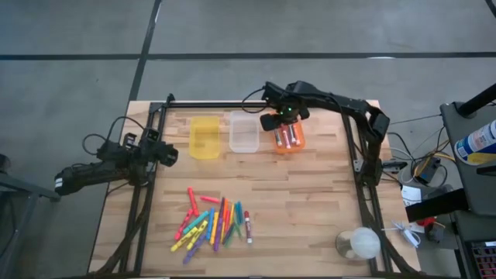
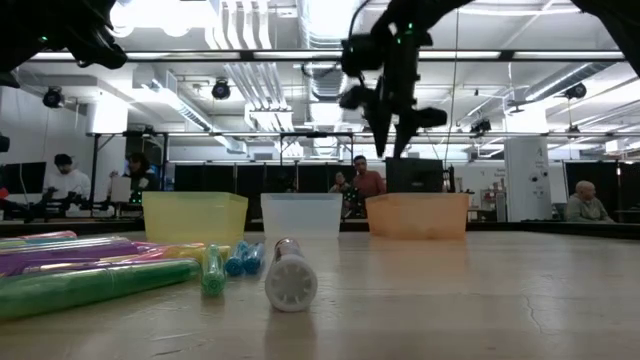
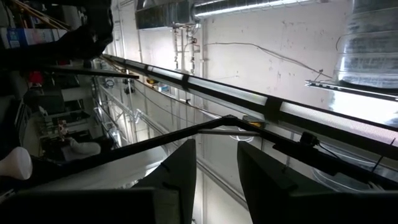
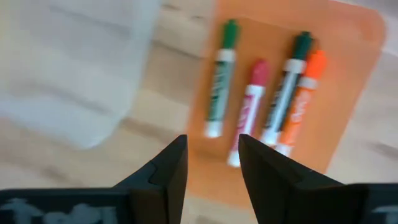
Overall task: Pick & Place Markers
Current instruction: Put the red marker pen into the orange bin
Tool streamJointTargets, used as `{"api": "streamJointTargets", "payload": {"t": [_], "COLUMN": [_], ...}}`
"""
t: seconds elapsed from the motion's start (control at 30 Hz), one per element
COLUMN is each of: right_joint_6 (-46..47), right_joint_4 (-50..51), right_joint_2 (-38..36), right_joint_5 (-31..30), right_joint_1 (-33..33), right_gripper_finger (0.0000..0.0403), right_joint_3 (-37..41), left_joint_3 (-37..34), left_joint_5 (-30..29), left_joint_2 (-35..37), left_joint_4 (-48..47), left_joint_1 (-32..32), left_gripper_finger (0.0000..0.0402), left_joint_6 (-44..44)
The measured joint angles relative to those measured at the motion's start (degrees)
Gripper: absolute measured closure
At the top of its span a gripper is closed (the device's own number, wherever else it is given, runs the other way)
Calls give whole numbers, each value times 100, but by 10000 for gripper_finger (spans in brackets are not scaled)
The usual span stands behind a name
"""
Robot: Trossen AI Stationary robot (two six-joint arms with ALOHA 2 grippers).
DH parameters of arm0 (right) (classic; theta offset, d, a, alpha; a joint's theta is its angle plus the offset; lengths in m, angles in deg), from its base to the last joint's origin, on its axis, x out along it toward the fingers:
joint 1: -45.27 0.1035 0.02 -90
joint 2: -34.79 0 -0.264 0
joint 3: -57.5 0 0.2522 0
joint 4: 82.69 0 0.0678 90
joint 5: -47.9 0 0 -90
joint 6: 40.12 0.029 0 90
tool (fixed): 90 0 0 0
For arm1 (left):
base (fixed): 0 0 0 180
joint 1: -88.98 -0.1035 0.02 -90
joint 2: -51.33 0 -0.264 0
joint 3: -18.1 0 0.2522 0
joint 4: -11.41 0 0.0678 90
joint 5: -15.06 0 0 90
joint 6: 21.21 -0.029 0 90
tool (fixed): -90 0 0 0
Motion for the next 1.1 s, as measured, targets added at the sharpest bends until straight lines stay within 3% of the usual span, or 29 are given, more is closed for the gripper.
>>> {"api": "streamJointTargets", "payload": {"t": [0.57, 1.1], "right_joint_6": [1424, 3108], "right_joint_4": [-177, -2055], "right_joint_2": [-134, -10], "right_joint_5": [31, 76], "right_joint_1": [1837, 3551], "right_gripper_finger": [291, 317], "right_joint_3": [-656, -504], "left_joint_3": [1, 1], "left_joint_5": [13, 26], "left_joint_2": [-11, -11], "left_joint_4": [0, -2], "left_joint_1": [0, 1], "left_gripper_finger": [290, 290], "left_joint_6": [182, 167]}}
